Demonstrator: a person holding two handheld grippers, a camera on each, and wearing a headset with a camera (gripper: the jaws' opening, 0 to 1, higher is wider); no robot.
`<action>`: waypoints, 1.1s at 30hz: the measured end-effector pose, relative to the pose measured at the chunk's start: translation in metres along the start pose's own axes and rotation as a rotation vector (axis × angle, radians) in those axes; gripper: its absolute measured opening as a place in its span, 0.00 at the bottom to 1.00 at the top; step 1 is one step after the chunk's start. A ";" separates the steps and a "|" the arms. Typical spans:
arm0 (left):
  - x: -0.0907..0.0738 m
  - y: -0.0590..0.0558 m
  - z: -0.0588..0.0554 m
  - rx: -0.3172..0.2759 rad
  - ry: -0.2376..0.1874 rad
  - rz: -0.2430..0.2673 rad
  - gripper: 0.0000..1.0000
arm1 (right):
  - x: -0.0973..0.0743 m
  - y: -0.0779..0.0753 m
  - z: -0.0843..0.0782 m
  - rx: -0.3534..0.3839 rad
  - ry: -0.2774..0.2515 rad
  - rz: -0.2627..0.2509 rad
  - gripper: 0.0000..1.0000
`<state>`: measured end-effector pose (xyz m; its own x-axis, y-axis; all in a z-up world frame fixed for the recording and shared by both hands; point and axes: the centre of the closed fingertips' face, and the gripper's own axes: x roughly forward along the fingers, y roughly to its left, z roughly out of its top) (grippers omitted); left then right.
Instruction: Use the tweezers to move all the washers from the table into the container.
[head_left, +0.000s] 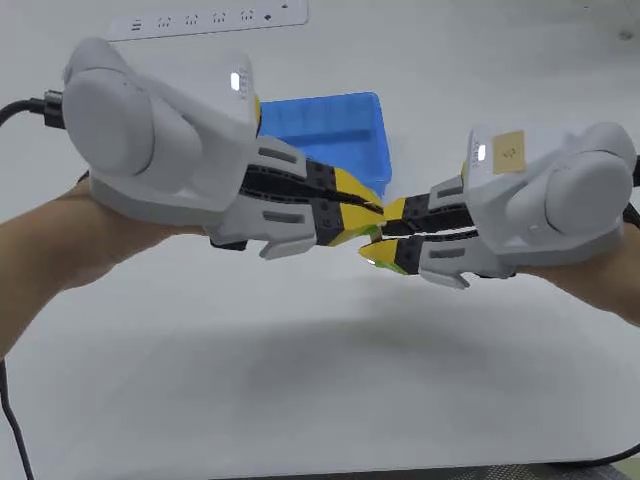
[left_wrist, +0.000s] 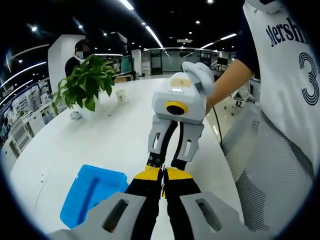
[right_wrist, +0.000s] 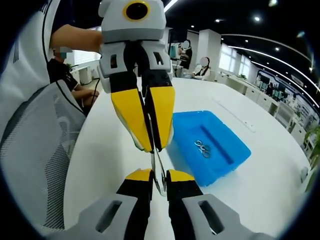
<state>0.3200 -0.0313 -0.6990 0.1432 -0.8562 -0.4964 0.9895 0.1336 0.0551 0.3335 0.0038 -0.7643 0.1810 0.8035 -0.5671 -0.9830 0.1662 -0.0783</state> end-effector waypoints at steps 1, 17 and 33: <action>0.000 0.000 -0.001 0.005 0.006 -0.003 0.06 | 0.001 0.000 -0.001 0.002 0.001 0.002 0.12; 0.004 0.006 -0.012 -0.016 0.017 -0.012 0.06 | 0.009 0.000 -0.008 0.011 0.017 0.013 0.12; 0.009 0.009 -0.013 -0.022 0.018 -0.012 0.06 | 0.011 0.000 -0.015 0.022 0.037 0.020 0.13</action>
<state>0.3304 -0.0316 -0.7141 0.1303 -0.8485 -0.5128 0.9905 0.1341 0.0297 0.3353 0.0037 -0.7827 0.1594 0.7851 -0.5985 -0.9854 0.1629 -0.0488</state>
